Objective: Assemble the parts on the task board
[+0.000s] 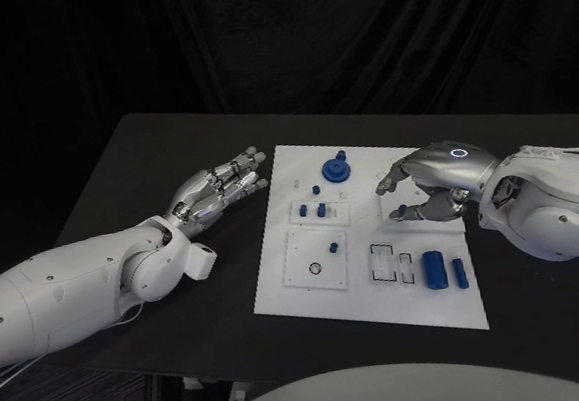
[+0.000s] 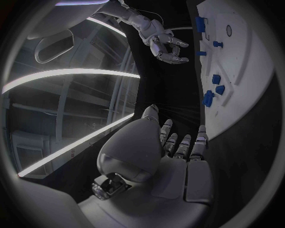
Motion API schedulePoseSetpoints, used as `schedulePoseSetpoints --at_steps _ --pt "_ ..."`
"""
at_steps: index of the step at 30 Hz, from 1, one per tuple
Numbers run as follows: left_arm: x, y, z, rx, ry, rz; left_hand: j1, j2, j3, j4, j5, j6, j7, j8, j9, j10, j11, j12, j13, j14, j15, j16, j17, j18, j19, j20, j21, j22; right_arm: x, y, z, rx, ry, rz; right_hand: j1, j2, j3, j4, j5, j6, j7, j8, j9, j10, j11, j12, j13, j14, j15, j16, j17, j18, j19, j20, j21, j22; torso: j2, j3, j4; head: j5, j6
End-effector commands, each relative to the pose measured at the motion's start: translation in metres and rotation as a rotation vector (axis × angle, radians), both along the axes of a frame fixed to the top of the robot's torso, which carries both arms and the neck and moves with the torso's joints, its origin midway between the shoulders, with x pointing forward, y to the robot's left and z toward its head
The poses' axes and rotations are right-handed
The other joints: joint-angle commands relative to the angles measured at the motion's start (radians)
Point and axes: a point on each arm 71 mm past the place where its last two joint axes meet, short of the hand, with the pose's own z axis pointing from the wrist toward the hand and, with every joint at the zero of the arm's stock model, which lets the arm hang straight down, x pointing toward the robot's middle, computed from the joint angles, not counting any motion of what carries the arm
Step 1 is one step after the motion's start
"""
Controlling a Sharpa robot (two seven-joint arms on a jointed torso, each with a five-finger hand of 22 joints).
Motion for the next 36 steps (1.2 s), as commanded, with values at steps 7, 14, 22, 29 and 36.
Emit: schedulePoseSetpoints --at_steps 7,14,22,29,36 --pt "0.0 0.0 0.005 -0.051 -0.06 0.006 0.008 -0.001 0.004 -0.004 0.008 0.006 -0.001 0.006 0.001 0.004 0.002 0.004 0.001 0.0 0.001 0.003 0.001 0.008 0.001 0.004 0.001 0.001 0.007 -0.021 -0.014 -0.1 0.078 -0.111 0.009 -0.017 -0.024 0.022 -0.003 -0.044 -0.017 -0.002 -0.035 -0.033 0.015 -0.047 -0.052 0.004 0.014 0.005 -0.009 0.007 0.009 0.012 0.005 0.138 0.0 0.0004 0.0009 -0.022 0.0" --pt "0.0 0.0 0.005 -0.05 -0.059 0.006 0.009 -0.001 0.004 -0.005 0.009 0.006 -0.001 0.006 0.001 0.004 0.002 0.004 0.001 0.0 0.001 0.003 0.001 0.008 0.001 0.004 0.001 0.0 0.011 -0.024 -0.02 -0.105 0.08 -0.124 0.032 -0.015 -0.022 0.023 0.01 -0.052 -0.025 -0.001 -0.049 -0.027 0.017 -0.062 -0.076 0.005 0.016 0.005 -0.013 0.007 0.011 0.015 0.007 0.139 0.0 0.0003 0.0 -0.026 0.0" --pt "0.0 0.0 0.004 -0.049 -0.055 0.004 0.011 -0.002 0.005 -0.007 0.012 0.005 -0.001 0.006 0.001 0.004 0.003 0.004 0.001 0.0 0.001 0.003 0.001 0.008 0.002 0.004 0.001 0.001 0.016 -0.024 -0.027 -0.09 0.071 -0.115 0.052 -0.006 -0.02 0.015 0.031 -0.051 -0.032 0.001 -0.062 0.003 0.013 -0.062 -0.096 0.006 0.014 0.006 -0.015 0.007 0.014 0.014 0.011 0.14 0.0 0.0003 0.0007 -0.028 0.0" --pt "0.0 0.0 0.004 -0.049 -0.051 0.001 0.014 -0.001 0.008 -0.01 0.014 0.003 0.0 0.005 0.0 0.003 0.004 0.004 0.001 0.001 0.002 0.003 0.002 0.008 0.003 0.005 0.002 0.002 0.017 -0.021 -0.033 -0.074 0.067 -0.095 0.067 0.009 -0.019 0.002 0.056 -0.027 -0.031 0.007 -0.077 0.098 -0.008 -0.045 -0.112 0.014 -0.004 0.013 -0.01 0.004 0.023 -0.001 0.028 0.144 0.0 0.0003 0.0006 -0.025 0.0" --pt "0.0 0.0 0.003 -0.048 -0.047 -0.001 0.018 0.0 0.011 -0.014 0.015 0.002 0.0 0.005 0.0 0.004 0.005 0.005 0.001 0.002 0.004 0.003 0.002 0.008 0.004 0.006 0.003 0.002 0.017 -0.018 -0.035 -0.068 0.067 -0.079 0.074 0.012 -0.003 -0.004 0.1 -0.002 -0.039 0.013 -0.079 0.182 -0.028 -0.035 -0.116 0.021 -0.02 0.017 -0.004 0.001 0.031 -0.016 0.044 0.149 0.0 0.0002 0.0006 -0.026 0.0"
